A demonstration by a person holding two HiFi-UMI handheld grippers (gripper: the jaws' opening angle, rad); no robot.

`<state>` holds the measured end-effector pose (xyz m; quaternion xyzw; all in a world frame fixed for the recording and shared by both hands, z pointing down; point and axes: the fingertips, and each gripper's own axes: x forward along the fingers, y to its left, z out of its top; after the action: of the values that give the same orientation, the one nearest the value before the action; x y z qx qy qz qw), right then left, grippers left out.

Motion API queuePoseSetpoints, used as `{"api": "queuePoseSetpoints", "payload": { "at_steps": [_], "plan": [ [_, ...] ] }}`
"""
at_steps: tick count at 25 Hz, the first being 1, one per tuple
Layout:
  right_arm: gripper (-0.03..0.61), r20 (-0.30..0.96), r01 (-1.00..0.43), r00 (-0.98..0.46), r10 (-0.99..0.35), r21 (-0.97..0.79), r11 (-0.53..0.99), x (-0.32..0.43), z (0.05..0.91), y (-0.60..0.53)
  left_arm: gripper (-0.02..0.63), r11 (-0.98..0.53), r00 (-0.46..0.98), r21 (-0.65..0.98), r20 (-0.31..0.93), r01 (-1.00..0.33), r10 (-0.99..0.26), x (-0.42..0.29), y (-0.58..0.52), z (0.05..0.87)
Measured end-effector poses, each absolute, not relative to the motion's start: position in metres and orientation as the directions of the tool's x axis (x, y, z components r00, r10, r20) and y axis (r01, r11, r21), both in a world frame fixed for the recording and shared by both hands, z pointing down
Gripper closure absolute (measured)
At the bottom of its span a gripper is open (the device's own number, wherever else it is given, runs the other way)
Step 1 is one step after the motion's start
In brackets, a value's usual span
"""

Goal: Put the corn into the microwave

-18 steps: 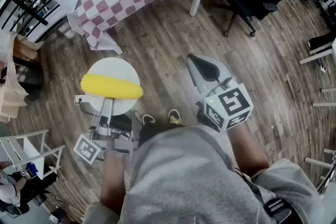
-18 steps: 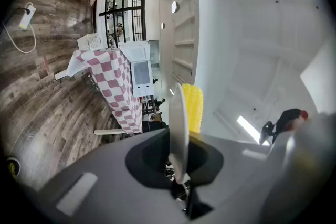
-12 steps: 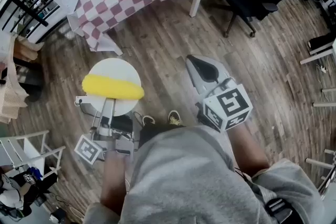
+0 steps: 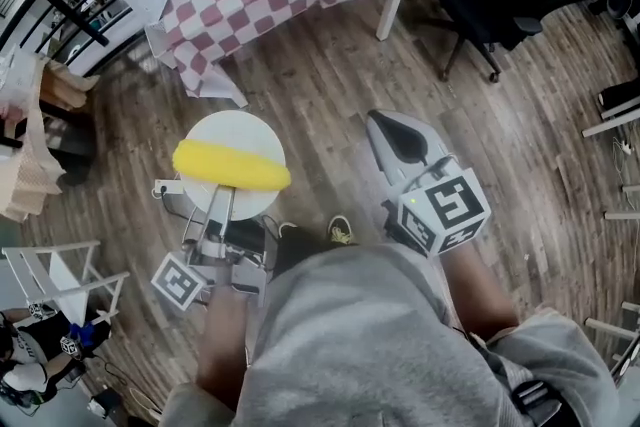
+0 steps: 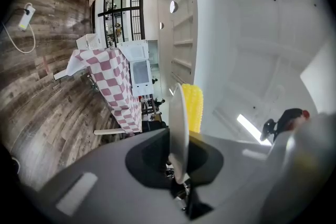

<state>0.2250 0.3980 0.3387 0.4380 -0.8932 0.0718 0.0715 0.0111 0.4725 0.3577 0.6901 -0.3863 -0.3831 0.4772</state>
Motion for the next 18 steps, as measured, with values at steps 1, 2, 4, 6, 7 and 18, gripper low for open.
{"api": "queuePoseSetpoints", "payload": {
  "at_steps": [1,2,4,6,7,18],
  "plan": [
    [0.583,0.19,-0.79,-0.61,-0.769,-0.068,0.61,0.224,0.339,0.399,0.598,-0.247,0.406,0.955,-0.162,-0.167,-0.9,0.011,0.474,0.358],
    [0.583,0.191,-0.787,-0.614,-0.766,-0.069,0.613,0.223,0.339,0.399,0.597,-0.247,0.403,0.955,-0.163,-0.166,-0.901,0.011,0.475,0.358],
    [0.583,0.198,-0.782,-0.619,-0.76,-0.072,0.618,0.22,0.341,0.401,0.597,-0.244,0.399,0.956,-0.162,-0.165,-0.903,0.011,0.477,0.358],
    [0.583,0.209,-0.775,-0.627,-0.75,-0.073,0.628,0.217,0.342,0.403,0.597,-0.243,0.396,0.956,-0.163,-0.162,-0.904,0.01,0.478,0.358],
    [0.583,0.214,-0.765,-0.639,-0.739,-0.071,0.64,0.214,0.343,0.404,0.597,-0.244,0.395,0.956,-0.164,-0.161,-0.904,0.009,0.478,0.358],
    [0.583,0.212,-0.693,-0.72,-0.661,-0.152,0.705,0.193,0.351,0.396,0.597,-0.237,0.396,0.958,-0.156,-0.162,-0.905,0.002,0.459,0.364]
  ]
}}
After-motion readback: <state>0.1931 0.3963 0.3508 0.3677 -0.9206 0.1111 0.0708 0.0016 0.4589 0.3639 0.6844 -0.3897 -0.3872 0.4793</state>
